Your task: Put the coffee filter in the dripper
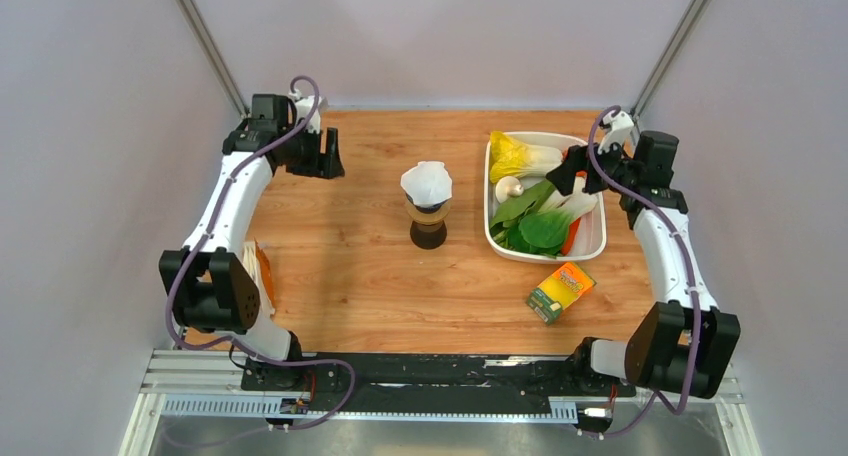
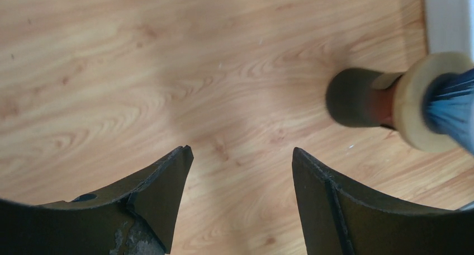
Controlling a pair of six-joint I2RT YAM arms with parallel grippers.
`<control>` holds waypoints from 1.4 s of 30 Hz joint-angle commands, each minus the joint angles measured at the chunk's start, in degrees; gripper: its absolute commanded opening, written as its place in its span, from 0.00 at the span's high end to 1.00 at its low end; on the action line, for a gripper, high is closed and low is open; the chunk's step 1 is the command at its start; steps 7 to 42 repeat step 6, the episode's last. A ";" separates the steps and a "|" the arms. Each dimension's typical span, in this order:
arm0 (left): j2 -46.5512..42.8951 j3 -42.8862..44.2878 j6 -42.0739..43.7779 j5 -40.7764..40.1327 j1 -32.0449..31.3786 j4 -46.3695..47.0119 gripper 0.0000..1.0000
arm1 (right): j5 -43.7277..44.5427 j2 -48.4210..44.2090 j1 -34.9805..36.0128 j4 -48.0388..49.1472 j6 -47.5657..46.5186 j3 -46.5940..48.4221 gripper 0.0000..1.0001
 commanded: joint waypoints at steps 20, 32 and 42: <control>-5.90 -4.85 -0.69 -8.37 -0.06 5.29 0.22 | -0.71 -1.88 0.10 3.97 -0.43 0.07 0.00; -5.90 -4.85 -0.69 -8.37 -0.06 5.29 0.22 | -0.71 -1.88 0.10 3.97 -0.43 0.07 0.00; -5.90 -4.85 -0.69 -8.37 -0.06 5.29 0.22 | -0.71 -1.88 0.10 3.97 -0.43 0.07 0.00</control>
